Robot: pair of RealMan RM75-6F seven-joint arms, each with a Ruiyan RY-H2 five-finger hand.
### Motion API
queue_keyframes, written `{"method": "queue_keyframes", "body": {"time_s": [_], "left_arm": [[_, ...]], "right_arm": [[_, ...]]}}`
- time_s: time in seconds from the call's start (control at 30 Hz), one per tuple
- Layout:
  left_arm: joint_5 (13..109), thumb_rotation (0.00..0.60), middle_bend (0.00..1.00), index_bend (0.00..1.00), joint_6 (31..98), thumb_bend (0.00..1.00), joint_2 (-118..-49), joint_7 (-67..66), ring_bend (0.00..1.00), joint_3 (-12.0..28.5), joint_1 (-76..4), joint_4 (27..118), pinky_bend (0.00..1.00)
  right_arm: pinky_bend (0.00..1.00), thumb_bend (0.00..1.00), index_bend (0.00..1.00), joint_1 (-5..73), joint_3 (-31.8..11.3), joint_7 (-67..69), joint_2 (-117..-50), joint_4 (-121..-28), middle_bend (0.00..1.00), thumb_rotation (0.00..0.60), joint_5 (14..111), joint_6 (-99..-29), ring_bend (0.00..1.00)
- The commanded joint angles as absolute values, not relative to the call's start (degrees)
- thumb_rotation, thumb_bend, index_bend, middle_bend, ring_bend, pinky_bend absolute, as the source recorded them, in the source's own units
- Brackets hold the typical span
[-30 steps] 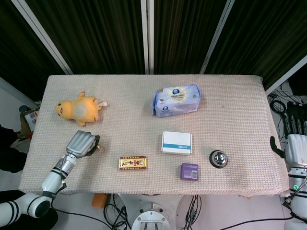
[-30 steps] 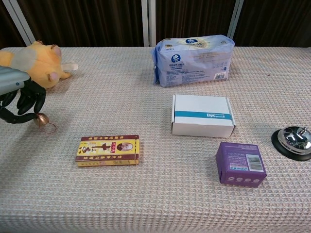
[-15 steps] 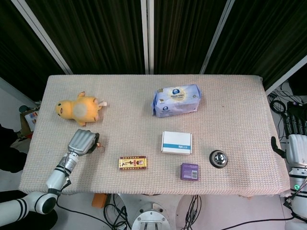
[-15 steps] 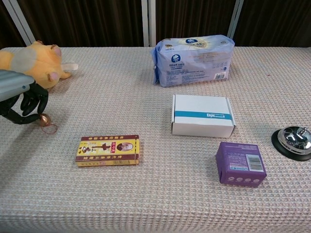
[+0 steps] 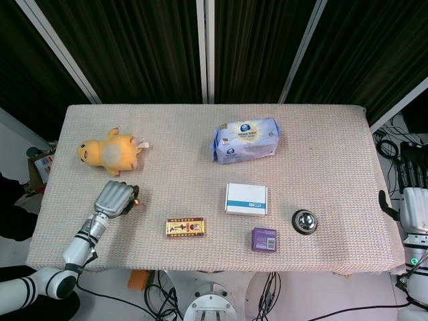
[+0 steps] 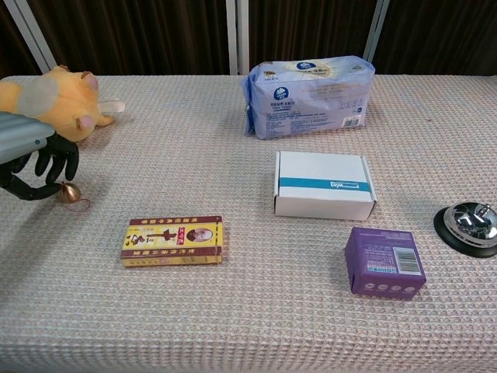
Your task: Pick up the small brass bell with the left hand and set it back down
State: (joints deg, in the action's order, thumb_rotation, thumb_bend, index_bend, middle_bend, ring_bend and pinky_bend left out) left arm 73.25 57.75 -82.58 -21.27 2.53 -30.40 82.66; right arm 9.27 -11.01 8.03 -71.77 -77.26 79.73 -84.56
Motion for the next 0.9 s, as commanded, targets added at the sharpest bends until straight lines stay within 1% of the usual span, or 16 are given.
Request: {"method": "queue_keyframes", "body": {"time_s": [0.03, 0.17, 0.27, 0.37, 0.4, 0.47, 0.53, 0.57, 0.6, 0.7, 0.77, 0.83, 0.9], "left_arm": [[73.34, 0.600, 0.54, 0.40, 57.78, 0.52, -82.38, -21.39, 0.51, 2.40, -30.42, 82.74, 0.60], [73.31, 0.600, 0.54, 0.34, 57.82, 0.51, -81.88, -21.75, 0.50, 2.15, -30.37, 83.11, 0.59], [73.57, 0.600, 0.53, 0.31, 59.06, 0.49, -80.87, -22.71, 0.48, 1.94, -29.88, 84.11, 0.58], [74.66, 0.600, 0.47, 0.30, 63.48, 0.42, -78.51, -23.42, 0.43, 1.56, -27.76, 86.49, 0.55], [75.80, 0.600, 0.42, 0.29, 66.22, 0.39, -77.23, -22.73, 0.40, 1.19, -26.31, 87.45, 0.52], [78.16, 0.600, 0.31, 0.25, 70.68, 0.34, -75.10, -20.64, 0.30, 0.31, -23.79, 88.15, 0.44], [81.31, 0.600, 0.19, 0.18, 76.43, 0.29, -72.89, -16.54, 0.18, -0.79, -20.50, 87.74, 0.34], [82.59, 0.591, 0.15, 0.15, 78.90, 0.27, -72.18, -14.29, 0.15, -1.28, -19.02, 87.16, 0.31], [83.91, 0.562, 0.13, 0.14, 81.83, 0.25, -71.39, -11.32, 0.12, -2.00, -17.03, 86.26, 0.29], [85.07, 0.440, 0.10, 0.11, 85.62, 0.21, -68.95, -5.94, 0.10, -4.17, -12.84, 85.24, 0.27], [85.17, 0.389, 0.09, 0.10, 87.16, 0.19, -67.74, -4.15, 0.10, -5.00, -10.84, 85.32, 0.26], [85.39, 0.361, 0.09, 0.10, 88.89, 0.19, -67.07, -2.28, 0.10, -5.36, -9.00, 85.23, 0.25], [85.97, 0.354, 0.09, 0.10, 89.91, 0.19, -66.80, -0.82, 0.10, -5.43, -7.95, 85.01, 0.25]], "right_arm": [[0.00, 0.35, 0.00, 9.28, -11.01, 7.98, -71.74, -77.32, 0.00, 0.600, 79.71, -84.50, 0.00], [0.00, 0.35, 0.00, 9.26, -11.02, 7.92, -71.69, -77.44, 0.00, 0.600, 79.72, -84.52, 0.00], [0.00, 0.35, 0.00, 9.20, -11.10, 7.91, -71.59, -77.57, 0.00, 0.600, 79.74, -84.71, 0.00], [0.00, 0.35, 0.00, 8.89, -11.16, 8.01, -71.24, -77.90, 0.00, 0.600, 80.17, -85.66, 0.00], [0.00, 0.35, 0.00, 8.61, -11.03, 7.92, -70.98, -77.90, 0.00, 0.600, 80.62, -86.33, 0.00], [0.00, 0.34, 0.00, 7.95, -10.54, 7.54, -70.47, -77.72, 0.00, 0.600, 81.39, -87.42, 0.00], [0.00, 0.33, 0.00, 6.77, -9.44, 6.54, -69.82, -77.26, 0.00, 0.600, 82.25, -88.60, 0.00], [0.00, 0.33, 0.00, 6.13, -8.79, 5.87, -69.47, -77.15, 0.00, 0.600, 82.41, -88.83, 0.00], [0.00, 0.32, 0.00, 5.25, -7.89, 5.01, -68.95, -77.11, 0.00, 0.600, 82.46, -88.93, 0.00], [0.00, 0.29, 0.00, 3.20, -5.96, 2.46, -67.49, -77.48, 0.00, 0.600, 81.57, -88.30, 0.00], [0.00, 0.28, 0.00, 2.14, -4.95, 1.51, -66.61, -78.38, 0.00, 0.600, 80.69, -87.39, 0.00], [0.00, 0.27, 0.00, 1.35, -3.89, 1.08, -65.90, -79.26, 0.00, 0.600, 79.99, -86.06, 0.00], [0.00, 0.27, 0.00, 1.17, -3.41, 0.69, -65.86, -79.04, 0.00, 0.600, 79.22, -84.54, 0.00]]}}
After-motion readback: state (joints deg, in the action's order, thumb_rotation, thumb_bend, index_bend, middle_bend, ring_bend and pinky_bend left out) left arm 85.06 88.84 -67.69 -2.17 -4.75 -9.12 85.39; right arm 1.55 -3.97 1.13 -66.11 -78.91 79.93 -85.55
